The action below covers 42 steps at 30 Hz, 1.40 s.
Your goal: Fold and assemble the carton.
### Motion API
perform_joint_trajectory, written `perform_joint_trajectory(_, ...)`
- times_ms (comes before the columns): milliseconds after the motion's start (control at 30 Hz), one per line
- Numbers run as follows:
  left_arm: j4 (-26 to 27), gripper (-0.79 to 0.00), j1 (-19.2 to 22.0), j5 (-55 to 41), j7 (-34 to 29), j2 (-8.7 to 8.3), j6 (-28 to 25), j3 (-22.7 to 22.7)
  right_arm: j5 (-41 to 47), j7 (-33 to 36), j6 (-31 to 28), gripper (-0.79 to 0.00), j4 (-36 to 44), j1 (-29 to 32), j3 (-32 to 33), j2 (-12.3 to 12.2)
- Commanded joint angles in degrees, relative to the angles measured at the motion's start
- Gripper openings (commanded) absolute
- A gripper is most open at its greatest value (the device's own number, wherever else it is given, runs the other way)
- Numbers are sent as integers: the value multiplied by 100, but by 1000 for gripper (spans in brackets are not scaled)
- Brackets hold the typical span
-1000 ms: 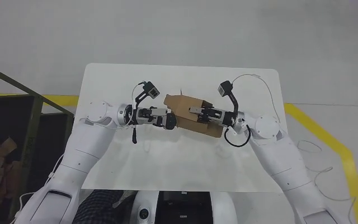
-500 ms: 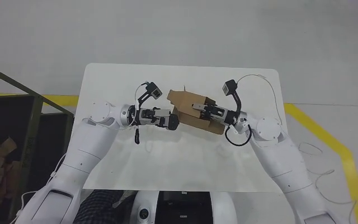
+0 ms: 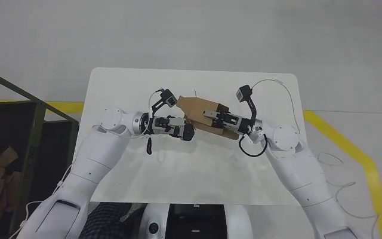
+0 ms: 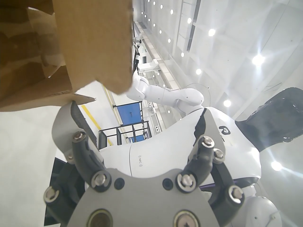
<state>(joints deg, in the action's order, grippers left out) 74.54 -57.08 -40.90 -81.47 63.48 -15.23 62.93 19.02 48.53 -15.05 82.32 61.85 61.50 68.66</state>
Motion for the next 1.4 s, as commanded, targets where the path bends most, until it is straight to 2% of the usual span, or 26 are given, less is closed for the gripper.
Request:
perform_joint_trajectory(0, -39, 0, 31, -24, -19, 13, -3, -37, 8, 18, 2, -785, 4, -8, -14, 4)
perform_joint_trajectory(200, -101, 0, 43, -56, -98, 5, -34, 23, 54, 22, -52, -785, -86, -20, 66, -3)
perform_joint_trajectory(467, -174, 0, -304, -139, -232, -125, 169, 457, 156, 86, -192, -785, -184, 9, 335, -50)
perform_joint_trajectory(633, -125, 0, -496, -43, -247, -174, 309, 551, 297, 142, -241, -785, -130, 55, 420, -62)
perform_joint_trajectory(1367, -459, 0, -201, -304, -76, -15, 261, 103, 413, 154, -339, -785, 200, 118, 147, 0)
